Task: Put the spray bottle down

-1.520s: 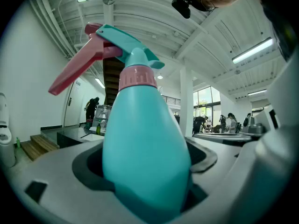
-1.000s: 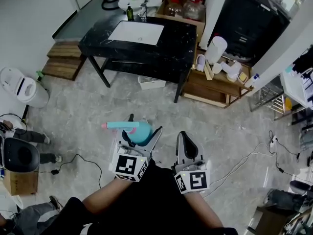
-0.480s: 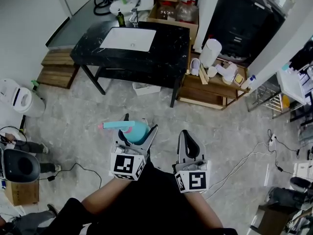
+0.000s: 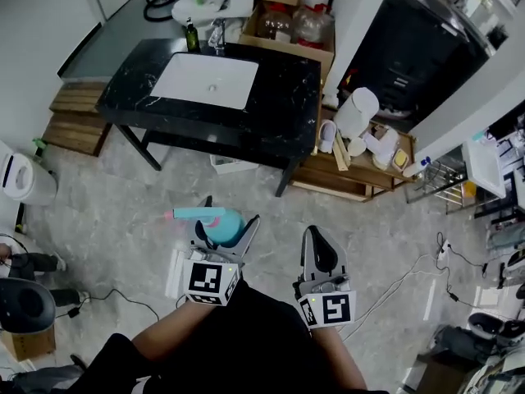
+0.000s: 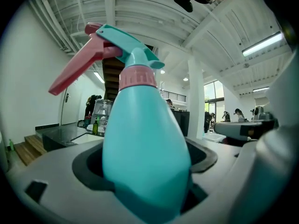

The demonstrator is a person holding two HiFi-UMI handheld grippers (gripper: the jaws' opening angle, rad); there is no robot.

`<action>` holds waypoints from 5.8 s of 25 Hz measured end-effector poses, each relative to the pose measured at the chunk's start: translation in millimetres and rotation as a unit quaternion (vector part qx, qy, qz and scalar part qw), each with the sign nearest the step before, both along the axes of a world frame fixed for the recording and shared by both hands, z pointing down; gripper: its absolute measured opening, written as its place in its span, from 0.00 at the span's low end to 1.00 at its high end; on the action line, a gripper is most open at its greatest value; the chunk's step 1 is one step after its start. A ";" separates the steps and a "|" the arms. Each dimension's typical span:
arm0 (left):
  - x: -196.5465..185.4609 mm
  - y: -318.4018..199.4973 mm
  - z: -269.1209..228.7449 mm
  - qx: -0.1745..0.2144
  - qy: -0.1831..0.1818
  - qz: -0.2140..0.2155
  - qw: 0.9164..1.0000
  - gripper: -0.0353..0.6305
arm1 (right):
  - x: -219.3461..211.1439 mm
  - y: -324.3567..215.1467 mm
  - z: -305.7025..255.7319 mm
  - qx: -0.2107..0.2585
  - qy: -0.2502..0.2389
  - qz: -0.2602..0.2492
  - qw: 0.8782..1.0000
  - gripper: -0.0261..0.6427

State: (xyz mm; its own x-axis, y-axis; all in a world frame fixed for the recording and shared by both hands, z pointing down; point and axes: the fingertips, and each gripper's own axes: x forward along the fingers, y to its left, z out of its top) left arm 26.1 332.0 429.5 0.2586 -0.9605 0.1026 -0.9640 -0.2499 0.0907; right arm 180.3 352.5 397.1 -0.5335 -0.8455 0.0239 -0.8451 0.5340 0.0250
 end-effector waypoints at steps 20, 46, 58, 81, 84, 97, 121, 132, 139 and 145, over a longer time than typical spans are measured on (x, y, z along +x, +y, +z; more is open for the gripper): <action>-150.2 -322.9 -35.7 0.003 0.011 0.034 0.999 0.72 | -133.3 -317.6 -28.3 -0.033 -0.025 0.039 0.998 0.07; -186.4 -346.9 -34.5 0.010 0.029 0.031 0.999 0.72 | -179.3 -374.3 -21.8 -0.034 -0.018 0.043 0.998 0.06; -162.3 -411.2 -32.9 0.014 0.009 0.048 0.999 0.72 | -172.2 -424.3 -23.7 -0.022 -0.025 0.052 0.998 0.07; -91.5 -599.3 29.1 -0.027 -0.038 0.084 0.995 0.72 | -140.5 -567.9 10.5 -0.051 -0.037 0.042 0.997 0.06; -81.3 -622.1 48.7 -0.040 -0.044 0.084 0.995 0.72 | -135.7 -585.5 21.0 -0.061 -0.039 0.041 0.997 0.06; -53.4 -700.5 101.7 -0.057 -0.066 0.103 0.991 0.72 | -116.5 -650.5 35.1 -0.082 -0.053 0.047 0.994 0.07; -14.7 -736.4 184.0 -0.089 -0.099 0.106 0.985 0.72 | -74.2 -668.2 73.9 -0.118 -0.060 0.073 0.989 0.07; -8.2 -735.7 196.5 -0.088 -0.115 0.103 0.984 0.72 | -69.9 -668.5 79.7 -0.121 -0.055 0.072 0.989 0.07; -2.0 -726.8 203.3 -0.098 -0.119 0.121 0.981 0.73 | -74.6 -663.9 79.1 -0.121 -0.053 0.068 0.989 0.07; -3.3 -726.8 196.8 -0.090 -0.118 0.118 0.982 0.73 | -76.0 -660.2 78.1 -0.121 -0.052 0.066 0.989 0.06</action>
State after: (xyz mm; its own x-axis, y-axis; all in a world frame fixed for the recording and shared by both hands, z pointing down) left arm 22.8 -394.8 626.3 0.4203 -0.8374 0.3494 -0.8807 -0.4691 -0.0649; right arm 104.3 -307.7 475.2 -0.4283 -0.8845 0.1850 -0.8995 0.3979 -0.1805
